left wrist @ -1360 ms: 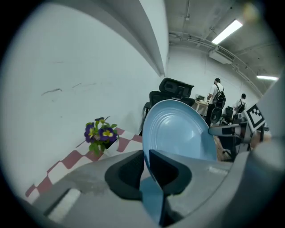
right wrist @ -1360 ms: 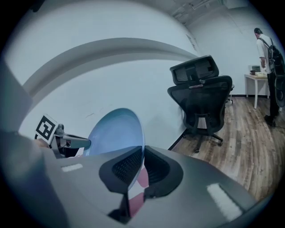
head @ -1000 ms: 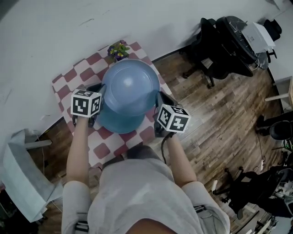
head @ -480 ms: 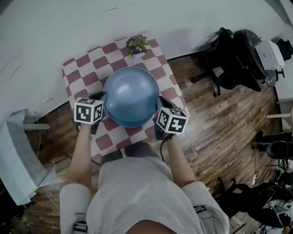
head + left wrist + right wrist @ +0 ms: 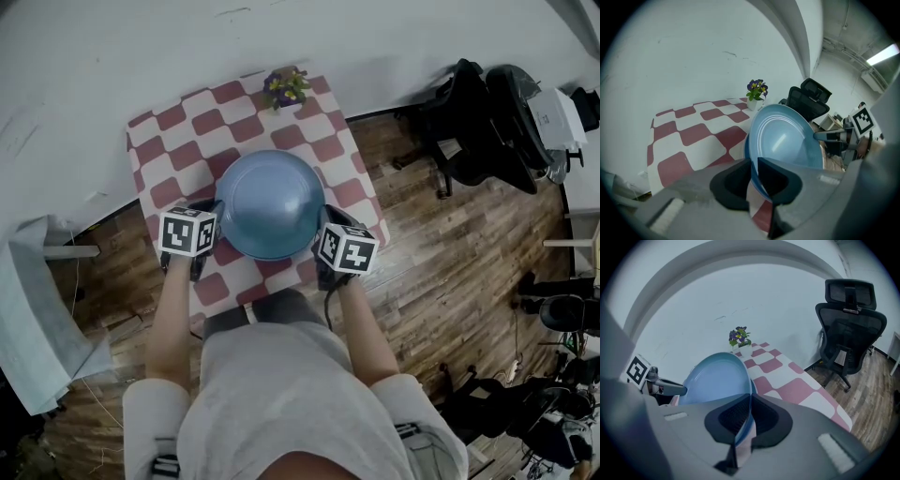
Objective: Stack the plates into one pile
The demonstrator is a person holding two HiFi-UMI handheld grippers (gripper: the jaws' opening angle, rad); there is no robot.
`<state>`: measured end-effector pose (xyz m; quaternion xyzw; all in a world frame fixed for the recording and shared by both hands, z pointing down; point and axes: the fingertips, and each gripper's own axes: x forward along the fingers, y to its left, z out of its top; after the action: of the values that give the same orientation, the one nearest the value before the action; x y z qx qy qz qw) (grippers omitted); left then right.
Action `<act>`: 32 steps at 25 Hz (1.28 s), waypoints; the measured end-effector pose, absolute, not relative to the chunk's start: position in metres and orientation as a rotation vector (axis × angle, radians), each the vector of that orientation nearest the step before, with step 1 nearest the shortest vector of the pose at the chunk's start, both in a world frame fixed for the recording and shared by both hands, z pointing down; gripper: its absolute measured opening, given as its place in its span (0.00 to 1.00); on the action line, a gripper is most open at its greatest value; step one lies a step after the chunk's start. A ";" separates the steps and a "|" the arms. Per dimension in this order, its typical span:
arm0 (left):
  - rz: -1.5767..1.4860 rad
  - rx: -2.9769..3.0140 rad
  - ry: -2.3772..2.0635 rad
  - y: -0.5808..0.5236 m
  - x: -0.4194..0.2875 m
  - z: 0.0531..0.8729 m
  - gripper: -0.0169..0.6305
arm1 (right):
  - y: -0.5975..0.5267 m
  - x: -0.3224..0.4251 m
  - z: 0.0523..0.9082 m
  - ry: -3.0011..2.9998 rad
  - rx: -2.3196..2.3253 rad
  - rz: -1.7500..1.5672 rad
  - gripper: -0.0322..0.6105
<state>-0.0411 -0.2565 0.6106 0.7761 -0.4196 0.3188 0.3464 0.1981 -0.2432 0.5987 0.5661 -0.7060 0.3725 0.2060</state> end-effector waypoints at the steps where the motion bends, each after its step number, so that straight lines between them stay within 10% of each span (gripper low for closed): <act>1: 0.831 2.008 -1.088 -0.256 -0.041 0.613 0.11 | -0.244 0.198 0.601 -1.962 1.574 1.039 0.07; 22: 0.867 2.061 -1.118 -0.254 -0.045 0.623 0.21 | -0.251 0.193 0.613 -1.952 1.528 0.875 0.16; 32: 0.513 2.376 -1.262 -0.267 -0.035 0.526 0.03 | -0.245 0.169 0.530 -2.234 1.649 0.765 0.05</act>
<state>-0.0352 -0.2665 0.5256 0.8499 -0.4515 0.1836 0.2001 0.1693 -0.2446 0.5295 0.5676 -0.7691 0.2634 0.1304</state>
